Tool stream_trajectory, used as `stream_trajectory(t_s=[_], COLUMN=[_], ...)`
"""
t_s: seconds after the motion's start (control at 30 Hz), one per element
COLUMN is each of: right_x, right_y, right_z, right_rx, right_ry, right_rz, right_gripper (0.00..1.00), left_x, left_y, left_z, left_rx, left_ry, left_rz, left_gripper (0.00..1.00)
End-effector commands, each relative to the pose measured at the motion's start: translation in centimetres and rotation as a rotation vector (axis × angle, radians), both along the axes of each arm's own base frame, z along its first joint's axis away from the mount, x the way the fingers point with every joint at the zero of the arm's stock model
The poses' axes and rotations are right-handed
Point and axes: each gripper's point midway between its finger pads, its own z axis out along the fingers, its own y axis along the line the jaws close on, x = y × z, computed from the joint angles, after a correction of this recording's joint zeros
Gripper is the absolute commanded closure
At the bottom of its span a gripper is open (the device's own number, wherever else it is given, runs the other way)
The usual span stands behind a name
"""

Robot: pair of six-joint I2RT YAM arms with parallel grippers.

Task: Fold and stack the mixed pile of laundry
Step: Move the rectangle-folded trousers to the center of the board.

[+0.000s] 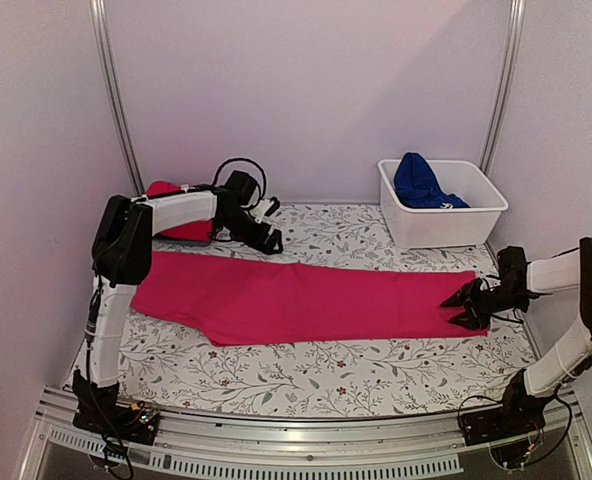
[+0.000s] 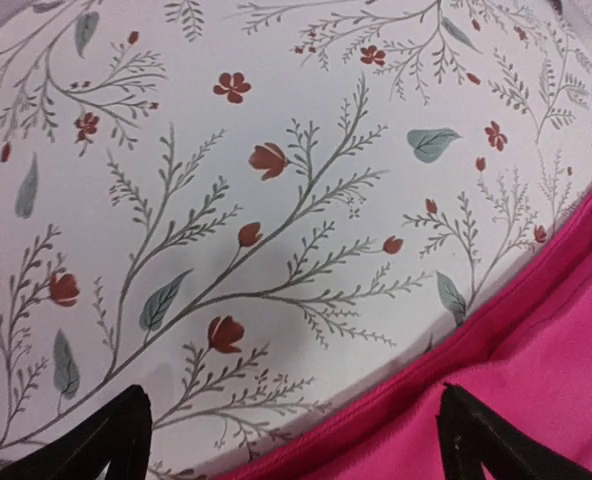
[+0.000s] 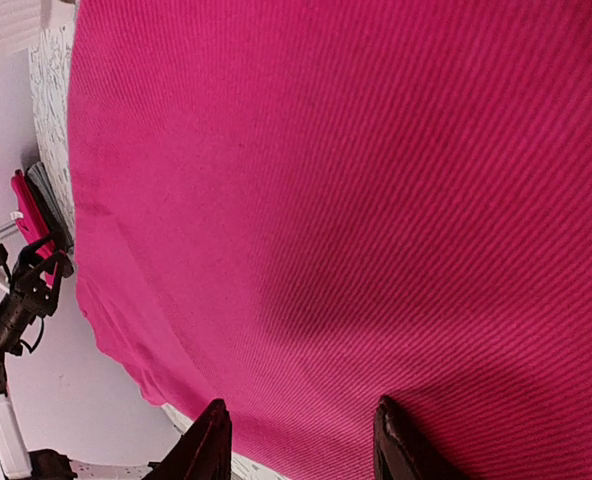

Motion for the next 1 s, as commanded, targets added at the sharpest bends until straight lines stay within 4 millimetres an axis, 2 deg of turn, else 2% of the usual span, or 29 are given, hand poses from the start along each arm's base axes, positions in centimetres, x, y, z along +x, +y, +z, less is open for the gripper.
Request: stream_trajectory(t_s=[0.0, 0.03, 0.07, 0.1, 0.17, 0.23, 0.33, 0.43, 0.53, 0.6, 0.63, 0.83, 0.97], right_x=[-2.6, -3.0, -3.1, -3.2, -2.6, -1.1, 1.2, 2.6, 2.8, 2.4, 2.2, 1.8, 1.9], right_y=[-4.9, -6.3, -7.3, -8.2, -9.2, -9.0, -8.4, -9.7, -12.3, -13.9, -14.4, -16.1, -16.6], right_z=[-4.4, -4.5, -4.4, -4.3, -3.7, -2.3, 0.4, 4.3, 8.2, 9.0, 8.9, 5.1, 3.1], right_rx=[-0.135, -0.141, -0.149, -0.155, -0.162, -0.14, -0.083, -0.183, -0.365, -0.473, -0.506, -0.581, -0.597], right_ry=[0.169, 0.18, 0.175, 0.171, 0.141, 0.071, -0.035, -0.136, -0.21, -0.198, -0.181, -0.032, 0.02], right_rz=[-0.167, -0.212, -0.241, -0.262, -0.269, -0.221, -0.155, -0.128, -0.164, -0.183, -0.181, -0.121, -0.084], right_gripper=[0.52, 0.52, 0.52, 0.52, 0.52, 0.52, 0.52, 0.48, 0.38, 0.32, 0.31, 0.35, 0.35], left_x=[2.4, 1.8, 0.7, -0.1, -1.7, -4.3, -7.8, -9.8, -10.4, -10.2, -10.2, -9.1, -8.8], left_y=[3.3, 4.3, 5.7, 7.0, 9.3, 9.7, 9.1, 7.9, 7.1, 6.7, 6.5, 6.0, 6.2], left_z=[17.3, 19.2, 20.2, 20.4, 19.4, 17.3, 14.2, 12.6, 12.2, 12.4, 12.2, 12.1, 12.1], left_rx=[-0.171, -0.192, -0.195, -0.191, -0.166, -0.24, -0.31, -0.356, -0.371, -0.38, -0.382, -0.362, -0.348], left_ry=[-0.354, -0.382, -0.387, -0.374, -0.31, -0.161, -0.002, 0.071, 0.074, 0.066, 0.071, 0.064, 0.054], left_rz=[0.21, 0.258, 0.305, 0.356, 0.408, 0.354, 0.307, 0.269, 0.251, 0.244, 0.239, 0.213, 0.21], left_gripper=[0.0, 0.0, 0.0, 0.0, 0.0, 0.0, 0.0, 0.0, 0.0, 0.0, 0.0, 0.0, 0.0])
